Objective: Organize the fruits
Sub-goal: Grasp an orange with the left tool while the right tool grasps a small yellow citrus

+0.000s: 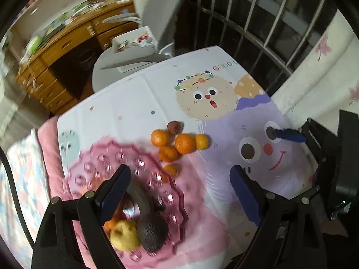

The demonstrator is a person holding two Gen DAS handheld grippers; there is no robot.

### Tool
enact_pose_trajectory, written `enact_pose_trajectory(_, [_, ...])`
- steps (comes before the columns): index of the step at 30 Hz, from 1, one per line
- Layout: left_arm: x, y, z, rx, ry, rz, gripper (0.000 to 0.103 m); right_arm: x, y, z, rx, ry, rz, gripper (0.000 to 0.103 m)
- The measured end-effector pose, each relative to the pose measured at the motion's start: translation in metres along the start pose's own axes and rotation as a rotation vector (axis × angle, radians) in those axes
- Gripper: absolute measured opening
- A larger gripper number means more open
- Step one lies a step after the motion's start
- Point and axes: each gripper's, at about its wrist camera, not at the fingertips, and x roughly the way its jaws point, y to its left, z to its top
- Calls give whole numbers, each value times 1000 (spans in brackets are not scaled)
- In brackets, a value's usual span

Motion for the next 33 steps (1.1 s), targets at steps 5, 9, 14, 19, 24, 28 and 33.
enact_pose_trajectory(5, [33,-11,28,91,58,6,89,18,-14,1,-15,-31,-5,89])
enact_pose_trajectory(9, [67,-17,45,137,126,-6,89,36,-23,1,-23,-52,2,88])
enact_pose_trajectory(14, [109,-19,57,159,211,-7,89,60,-27,2,-32,-67,26,82])
enact_pose_trajectory(19, [141,-15,64,142,275,-34,85,83,-28,-1,-37,-74,71,73])
enact_pose_trajectory(24, [162,-13,65,148,320,-64,71,105,-26,-5,-33,-57,112,57])
enact_pose_trajectory(28, [173,-13,65,164,347,-78,69,118,-25,-2,-18,-55,136,50])
enact_pose_trajectory(33, [185,-14,64,179,377,-89,66,130,-21,4,-8,-59,151,41])
